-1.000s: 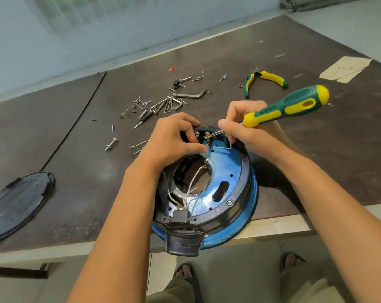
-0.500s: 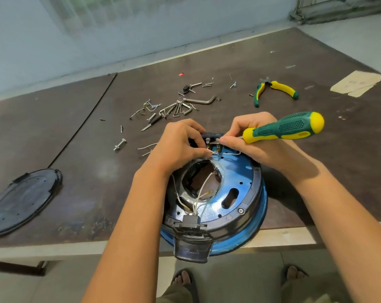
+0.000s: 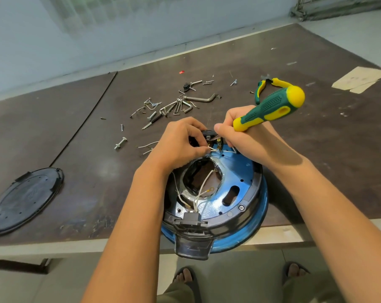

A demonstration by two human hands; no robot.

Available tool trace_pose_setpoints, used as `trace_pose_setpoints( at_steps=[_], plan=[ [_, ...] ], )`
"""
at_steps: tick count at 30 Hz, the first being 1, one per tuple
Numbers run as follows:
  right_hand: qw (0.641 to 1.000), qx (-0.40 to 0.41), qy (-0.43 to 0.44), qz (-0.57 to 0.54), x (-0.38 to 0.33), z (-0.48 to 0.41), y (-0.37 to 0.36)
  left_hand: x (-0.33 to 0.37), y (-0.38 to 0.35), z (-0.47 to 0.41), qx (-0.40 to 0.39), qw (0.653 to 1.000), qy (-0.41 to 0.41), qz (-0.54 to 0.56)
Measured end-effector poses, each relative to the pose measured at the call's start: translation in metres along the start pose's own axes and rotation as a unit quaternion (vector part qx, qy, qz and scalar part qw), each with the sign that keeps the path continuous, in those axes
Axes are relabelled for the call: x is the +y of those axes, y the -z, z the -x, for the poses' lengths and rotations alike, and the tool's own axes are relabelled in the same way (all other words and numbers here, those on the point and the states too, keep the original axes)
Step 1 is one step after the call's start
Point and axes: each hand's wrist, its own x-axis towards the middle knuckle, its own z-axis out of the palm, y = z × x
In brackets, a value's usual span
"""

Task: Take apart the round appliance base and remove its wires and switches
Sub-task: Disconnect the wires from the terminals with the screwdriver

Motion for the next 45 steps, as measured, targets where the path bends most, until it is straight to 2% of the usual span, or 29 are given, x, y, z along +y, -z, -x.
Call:
trace_pose_setpoints(
  at_steps=[3,9,23,32,41,45],
  plan=[
    [0.999,0.006,-0.033,-0.017,-0.003,0.0,-0.001,0.0,0.0,0.0,0.0,1.0,0.003,0.0],
    [0.999,0.007,-0.038,-0.032,-0.005,0.002,-0.001,-0.001,-0.001,-0.001,-0.004,1.0,0.006,-0.003],
    [0.999,-0.007,0.013,-0.037,-0.004,0.008,0.003,0.002,-0.001,-0.002,-0.022,1.0,0.001,-0.001],
    [0.998,0.013,-0.037,-0.044,-0.008,0.006,0.0,0.002,-0.001,-0.002,-0.027,0.999,-0.002,0.018],
    [0.997,0.016,0.038,-0.073,0.002,0.013,0.002,0.004,0.0,-0.001,-0.031,0.999,0.005,0.033],
    [0.997,-0.001,0.038,-0.069,0.007,0.01,0.001,0.003,-0.001,-0.001,-0.029,0.999,0.005,0.027]
  ],
)
